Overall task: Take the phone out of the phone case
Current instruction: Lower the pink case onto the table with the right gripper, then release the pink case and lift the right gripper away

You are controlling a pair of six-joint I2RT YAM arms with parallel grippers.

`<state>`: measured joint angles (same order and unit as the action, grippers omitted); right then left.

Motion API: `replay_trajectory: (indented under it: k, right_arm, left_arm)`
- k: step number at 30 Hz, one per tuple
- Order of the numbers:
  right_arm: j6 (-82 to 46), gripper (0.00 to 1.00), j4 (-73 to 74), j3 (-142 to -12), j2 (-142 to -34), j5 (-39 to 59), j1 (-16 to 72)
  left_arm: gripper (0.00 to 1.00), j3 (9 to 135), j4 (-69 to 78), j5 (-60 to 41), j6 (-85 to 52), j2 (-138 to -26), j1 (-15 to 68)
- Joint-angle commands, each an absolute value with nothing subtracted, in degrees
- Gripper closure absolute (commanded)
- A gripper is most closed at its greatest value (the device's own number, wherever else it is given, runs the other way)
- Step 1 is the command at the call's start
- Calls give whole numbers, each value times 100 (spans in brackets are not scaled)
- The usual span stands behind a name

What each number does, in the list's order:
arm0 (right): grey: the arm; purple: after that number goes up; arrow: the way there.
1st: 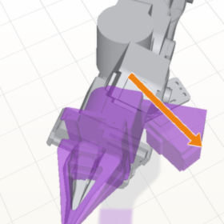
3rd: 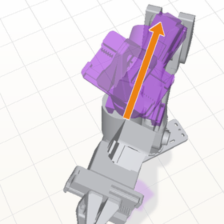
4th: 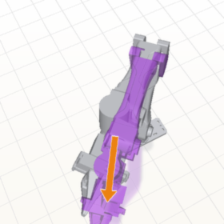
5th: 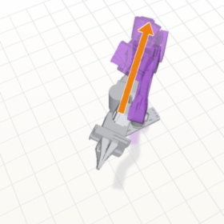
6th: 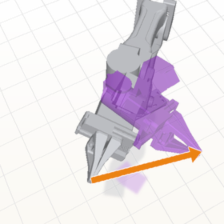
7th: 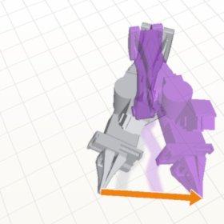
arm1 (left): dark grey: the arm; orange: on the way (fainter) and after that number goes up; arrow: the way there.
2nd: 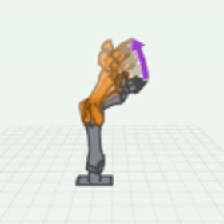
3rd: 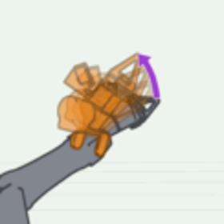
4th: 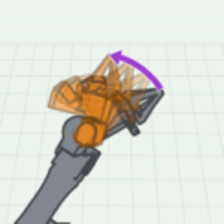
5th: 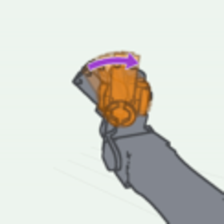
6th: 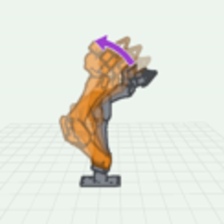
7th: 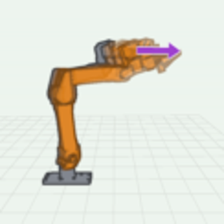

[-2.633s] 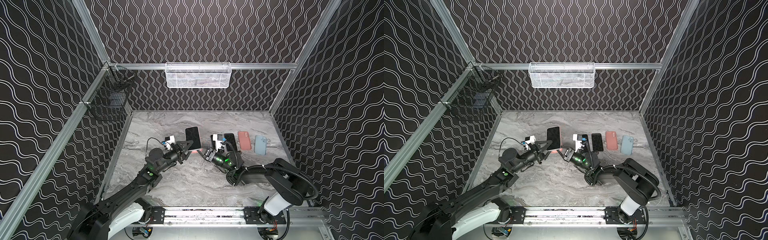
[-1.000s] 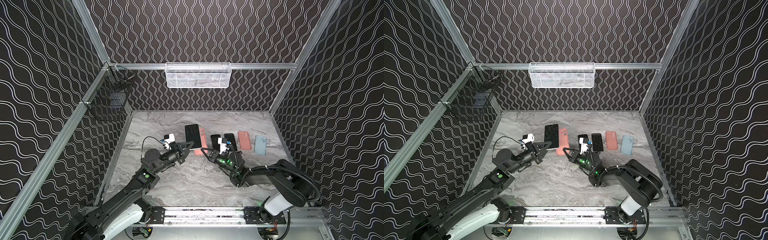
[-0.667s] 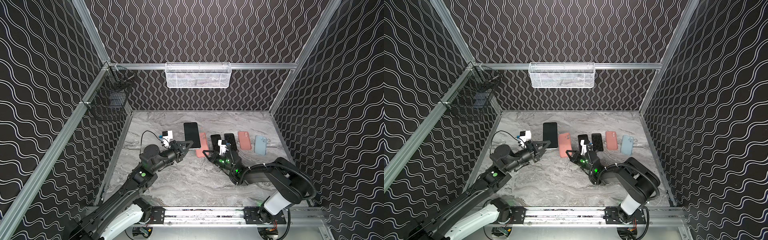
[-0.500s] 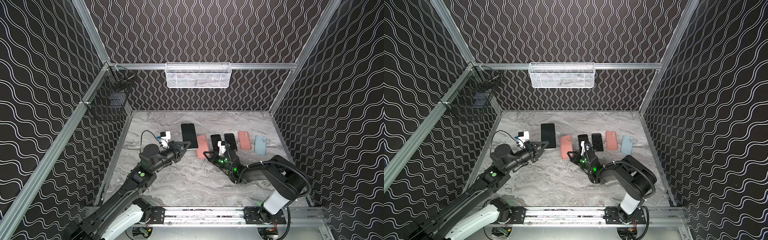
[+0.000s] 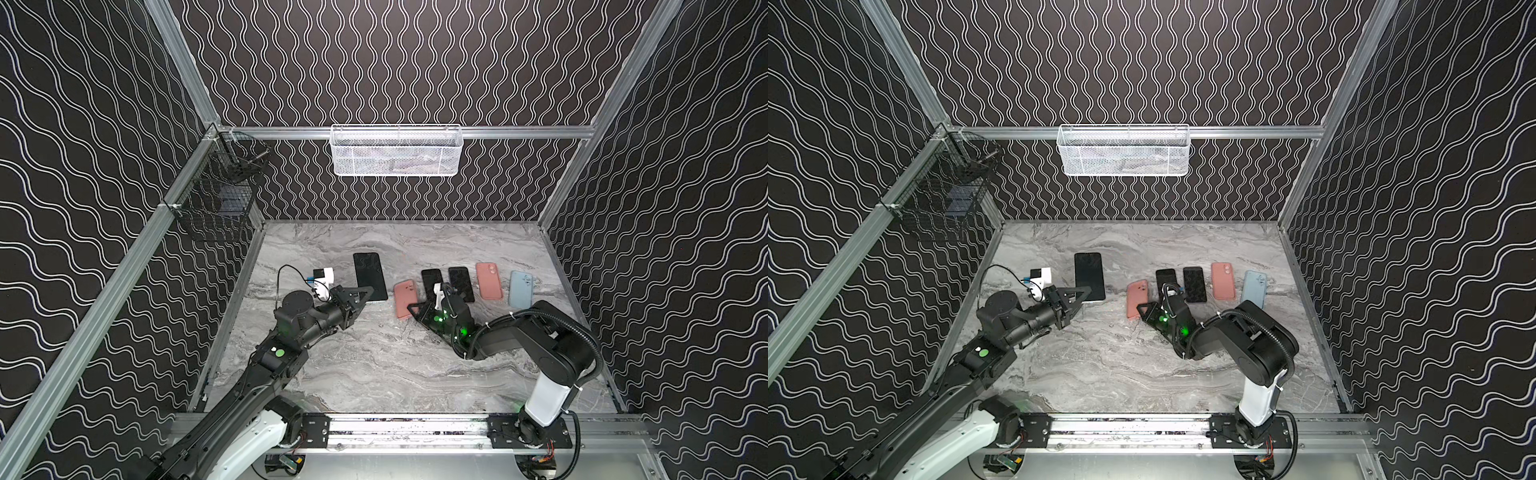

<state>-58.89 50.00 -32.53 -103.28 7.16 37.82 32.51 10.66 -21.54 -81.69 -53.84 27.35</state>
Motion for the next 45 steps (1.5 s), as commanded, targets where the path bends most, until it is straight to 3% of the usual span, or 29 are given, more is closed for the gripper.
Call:
replay_trajectory:
  k: [1,12,21,35,45]
  right_arm:
    - [-5765,73,4796,-3335,-10371,648,3741]
    - [-5687,59,4321,-3242,-10128,263,3710]
    - [-5344,35,3730,-3059,-9577,-303,3709]
    - [-4285,28,3672,-2123,-7969,-509,3744]
    - [-4315,27,3390,-1456,-6901,-694,3744]
  left_arm:
    - [100,3183,1287,-2240,-7986,-5355,2686]
    - [100,3077,1341,-2280,-7853,-5467,2593]
    - [100,3186,664,-1975,-7041,-5662,2523]
    - [100,2531,2058,-2057,-6809,-6695,2524]
    - [100,2337,2827,-1722,-6342,-7380,2525]
